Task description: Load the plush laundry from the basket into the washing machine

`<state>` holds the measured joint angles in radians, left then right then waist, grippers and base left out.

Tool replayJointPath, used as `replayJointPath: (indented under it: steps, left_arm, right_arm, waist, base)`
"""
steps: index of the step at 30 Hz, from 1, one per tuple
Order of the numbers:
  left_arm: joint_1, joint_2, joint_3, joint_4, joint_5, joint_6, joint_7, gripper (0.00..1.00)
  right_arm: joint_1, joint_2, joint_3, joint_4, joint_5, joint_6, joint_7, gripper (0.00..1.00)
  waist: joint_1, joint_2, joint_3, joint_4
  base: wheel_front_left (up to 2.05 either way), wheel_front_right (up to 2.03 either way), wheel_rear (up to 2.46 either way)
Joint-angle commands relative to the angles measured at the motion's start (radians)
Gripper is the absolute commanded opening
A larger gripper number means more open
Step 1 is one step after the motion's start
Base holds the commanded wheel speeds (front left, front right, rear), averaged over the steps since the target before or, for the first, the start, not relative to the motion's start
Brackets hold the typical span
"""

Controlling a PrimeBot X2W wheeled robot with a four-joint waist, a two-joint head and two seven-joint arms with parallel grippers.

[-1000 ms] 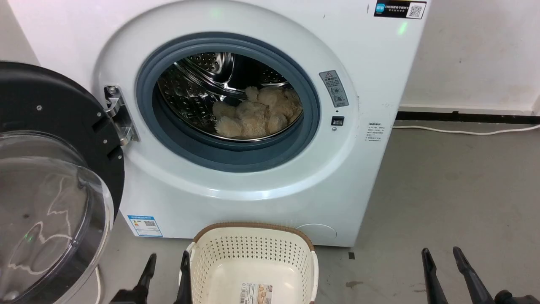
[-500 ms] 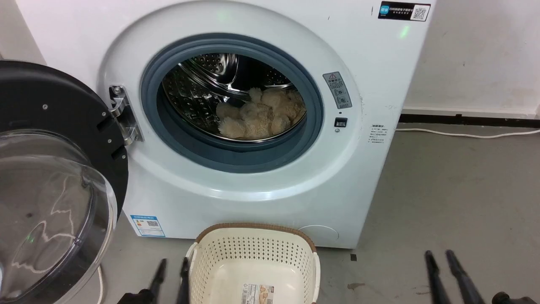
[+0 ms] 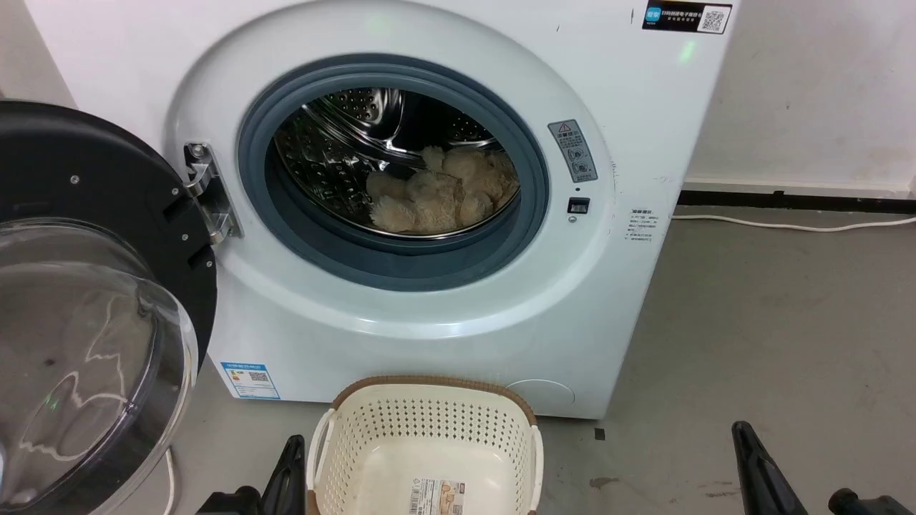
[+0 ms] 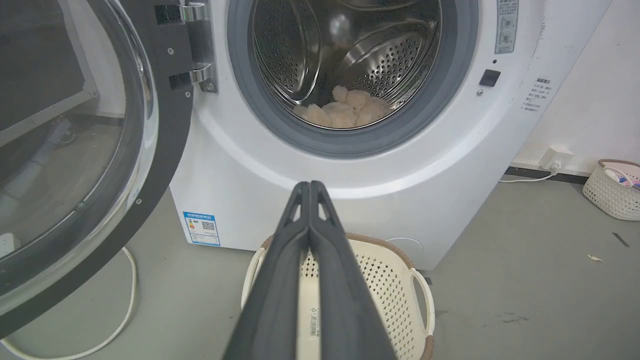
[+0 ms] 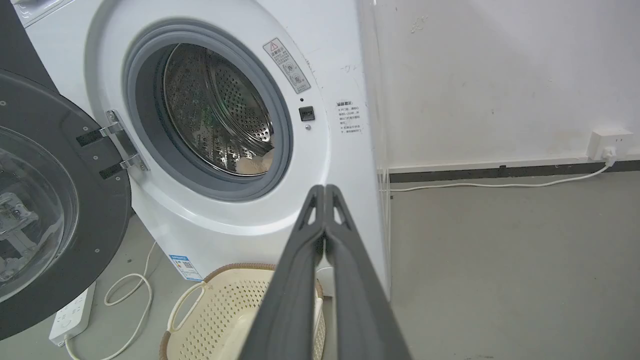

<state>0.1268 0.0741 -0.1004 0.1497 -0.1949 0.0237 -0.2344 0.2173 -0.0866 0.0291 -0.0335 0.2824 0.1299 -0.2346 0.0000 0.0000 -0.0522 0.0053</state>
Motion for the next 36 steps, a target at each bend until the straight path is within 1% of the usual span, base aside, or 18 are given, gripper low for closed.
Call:
replayJointPath:
  steps: [1, 36]
  left_arm:
    - [-0.012, -0.002, 0.006, -0.008, 0.01, -0.002, 0.006, 0.0]
    - [-0.047, -0.009, 0.034, -0.051, 0.066, -0.008, 0.076, 0.0]
  right_arm:
    - [-0.015, 0.004, -0.002, 0.003, -0.009, 0.0, 0.005, 0.0]
    - [-0.077, 0.014, -0.01, 0.013, -0.092, 0.0, 0.075, 0.0]
  waist:
    - [0.0, 0.0, 0.001, 0.0]
    - [0.0, 0.0, 0.016, -0.002]
  base:
    - [0.0, 0.0, 0.0]
    - [0.0, 0.0, 0.0]
